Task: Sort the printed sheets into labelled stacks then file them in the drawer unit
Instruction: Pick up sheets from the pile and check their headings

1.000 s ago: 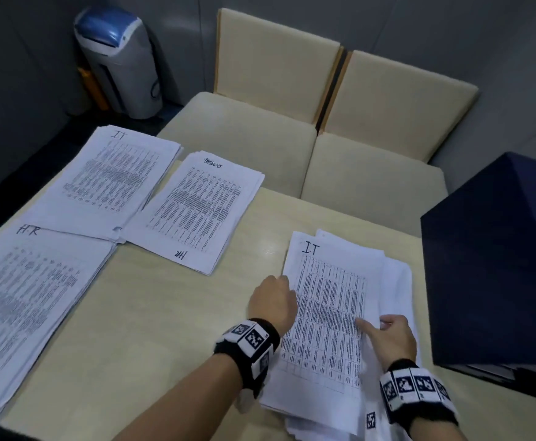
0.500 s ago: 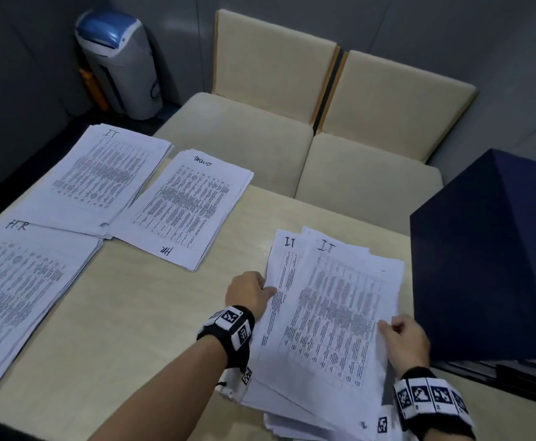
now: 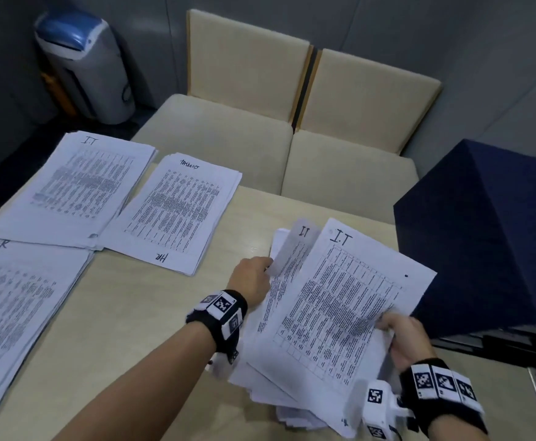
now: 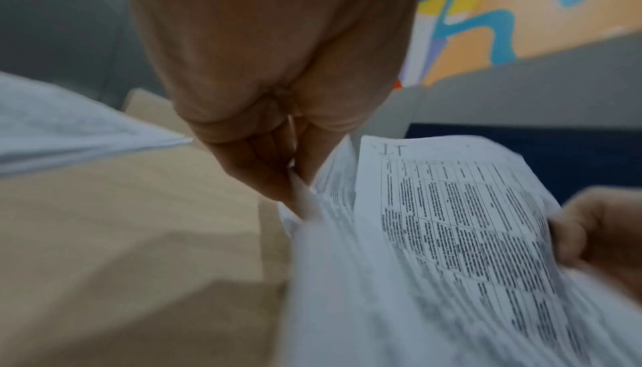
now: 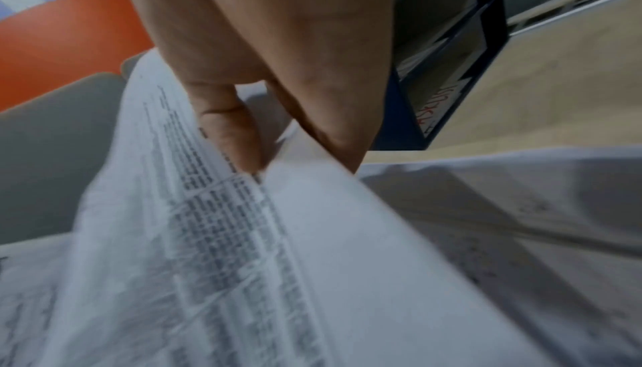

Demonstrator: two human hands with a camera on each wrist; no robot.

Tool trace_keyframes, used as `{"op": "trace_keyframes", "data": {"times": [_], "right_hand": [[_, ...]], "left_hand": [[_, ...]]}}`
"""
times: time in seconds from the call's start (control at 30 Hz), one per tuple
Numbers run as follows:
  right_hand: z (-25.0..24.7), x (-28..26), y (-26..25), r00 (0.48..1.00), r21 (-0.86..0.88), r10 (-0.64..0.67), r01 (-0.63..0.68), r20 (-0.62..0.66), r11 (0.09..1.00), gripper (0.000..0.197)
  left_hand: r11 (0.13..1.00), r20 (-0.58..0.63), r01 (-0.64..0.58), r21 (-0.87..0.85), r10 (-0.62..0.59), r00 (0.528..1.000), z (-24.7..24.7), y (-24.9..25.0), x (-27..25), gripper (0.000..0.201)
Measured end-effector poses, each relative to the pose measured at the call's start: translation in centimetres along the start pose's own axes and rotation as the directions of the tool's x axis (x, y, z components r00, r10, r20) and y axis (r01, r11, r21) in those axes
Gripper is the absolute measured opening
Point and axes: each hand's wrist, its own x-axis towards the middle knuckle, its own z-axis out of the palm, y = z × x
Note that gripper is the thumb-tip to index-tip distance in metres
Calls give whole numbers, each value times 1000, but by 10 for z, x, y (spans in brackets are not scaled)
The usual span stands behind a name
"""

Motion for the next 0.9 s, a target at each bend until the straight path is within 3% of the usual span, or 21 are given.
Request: {"op": "trace_keyframes", "data": {"times": [0.07, 0.13, 0.23, 0.3, 0.37, 0.43, 0.47, 0.5, 0.53, 0.6, 0.73, 0.9], "right_hand": [[2, -12, 2, 998, 27, -21, 19, 67, 999, 9], [2, -12, 5, 995, 20, -62, 61, 74, 998, 18], [6, -8, 10, 993, 0, -86, 86, 76, 996, 16], [8, -7, 11, 996, -40, -69, 71, 59, 997, 23], [6, -3, 13, 995, -5, -52, 53, 85, 999, 30], [4, 1, 16, 991, 17, -59, 58, 118, 998, 29], [3, 1, 17, 989, 18, -78, 76, 126, 997, 24], [1, 1, 19, 988, 26, -87, 84, 128, 996, 20], [-1, 1, 18, 989, 21, -89, 87, 121, 996, 20], [-2, 1, 15, 985, 69, -95, 86, 145, 994, 20], [-4, 5, 10, 978, 116, -55, 32, 203, 993, 21], [-7, 4, 3, 971, 103, 9, -34, 239, 994, 15]], "left_hand": [[986, -5, 12, -166, -13, 1000, 3, -1, -5, 34], [944, 15, 33, -328, -30, 999, 6, -3, -8, 46], [844, 94, 55, -534, -5, 996, 8, 2, -13, 40], [800, 130, 65, -596, 16, 991, 6, 8, -16, 42], [787, 92, 90, -610, -43, 995, 9, 11, -16, 42], [860, -100, 148, -488, -223, 970, 15, 6, -11, 33], [894, -207, 211, -396, -310, 928, 16, 3, -9, 21], [913, -254, 270, -305, -352, 901, 16, 0, -9, 8], [927, -242, 312, -211, -358, 902, 18, -1, -8, 12], [951, -165, 302, -60, -308, 937, 24, -2, -8, 23], [974, -169, 179, 137, -155, 973, 30, 0, -2, 27], [837, -93, 19, 547, 38, 995, 16, 9, -2, 47]]}}
